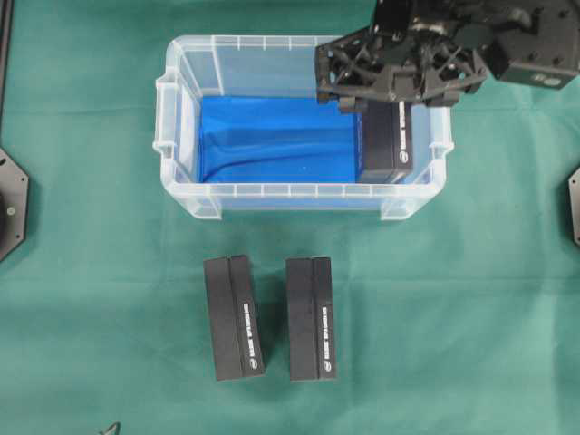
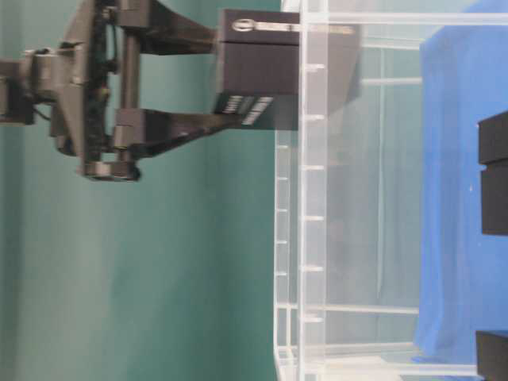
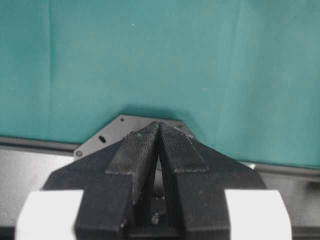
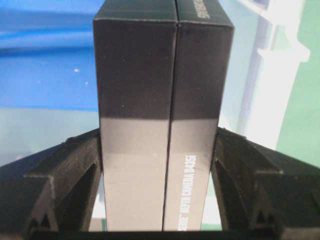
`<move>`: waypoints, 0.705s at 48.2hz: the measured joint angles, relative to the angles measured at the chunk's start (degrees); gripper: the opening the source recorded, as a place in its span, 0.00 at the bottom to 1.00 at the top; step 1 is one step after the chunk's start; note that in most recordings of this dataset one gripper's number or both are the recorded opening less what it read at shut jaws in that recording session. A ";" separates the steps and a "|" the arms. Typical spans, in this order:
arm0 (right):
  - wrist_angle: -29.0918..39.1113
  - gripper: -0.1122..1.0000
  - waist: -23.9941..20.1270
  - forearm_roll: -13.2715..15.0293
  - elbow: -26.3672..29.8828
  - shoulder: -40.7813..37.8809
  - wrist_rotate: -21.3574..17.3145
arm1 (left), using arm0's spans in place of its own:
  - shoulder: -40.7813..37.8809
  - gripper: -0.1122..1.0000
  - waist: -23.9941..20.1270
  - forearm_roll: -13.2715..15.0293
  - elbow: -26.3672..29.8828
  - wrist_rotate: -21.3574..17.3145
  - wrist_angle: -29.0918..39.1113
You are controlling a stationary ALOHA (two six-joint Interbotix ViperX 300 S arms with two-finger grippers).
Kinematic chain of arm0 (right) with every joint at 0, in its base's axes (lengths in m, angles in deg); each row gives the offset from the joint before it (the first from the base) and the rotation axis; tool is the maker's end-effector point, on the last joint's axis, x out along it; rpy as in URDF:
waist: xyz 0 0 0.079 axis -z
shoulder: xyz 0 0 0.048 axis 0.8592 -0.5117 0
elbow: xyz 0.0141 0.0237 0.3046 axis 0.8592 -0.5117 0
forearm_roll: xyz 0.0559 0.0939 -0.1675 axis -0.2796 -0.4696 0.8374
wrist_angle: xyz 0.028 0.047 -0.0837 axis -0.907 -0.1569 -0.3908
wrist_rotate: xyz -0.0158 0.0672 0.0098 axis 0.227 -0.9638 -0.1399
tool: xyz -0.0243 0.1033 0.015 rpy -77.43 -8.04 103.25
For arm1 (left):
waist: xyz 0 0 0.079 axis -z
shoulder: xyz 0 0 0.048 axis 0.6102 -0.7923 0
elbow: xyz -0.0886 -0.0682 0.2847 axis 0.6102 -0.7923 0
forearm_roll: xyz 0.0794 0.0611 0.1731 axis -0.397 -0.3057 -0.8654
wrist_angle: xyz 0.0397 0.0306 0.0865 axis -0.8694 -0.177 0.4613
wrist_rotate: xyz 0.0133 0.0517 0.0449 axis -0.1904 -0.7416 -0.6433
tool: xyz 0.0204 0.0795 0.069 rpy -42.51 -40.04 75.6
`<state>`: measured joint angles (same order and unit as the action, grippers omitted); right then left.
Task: Take the box out of the case with the right arm.
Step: 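Lift the box straight up out of the case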
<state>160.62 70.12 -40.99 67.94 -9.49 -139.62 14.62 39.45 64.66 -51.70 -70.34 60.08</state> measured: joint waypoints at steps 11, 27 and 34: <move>4.92 0.69 0.00 0.70 5.36 0.00 1.05 | 0.00 0.10 0.00 0.00 0.00 0.00 0.00; 10.02 0.69 0.09 2.81 10.81 0.09 1.32 | 0.09 0.10 0.00 0.00 0.00 0.00 0.00; 10.20 0.69 0.00 2.99 10.81 0.00 1.32 | 0.09 0.10 0.00 0.00 0.00 0.00 0.00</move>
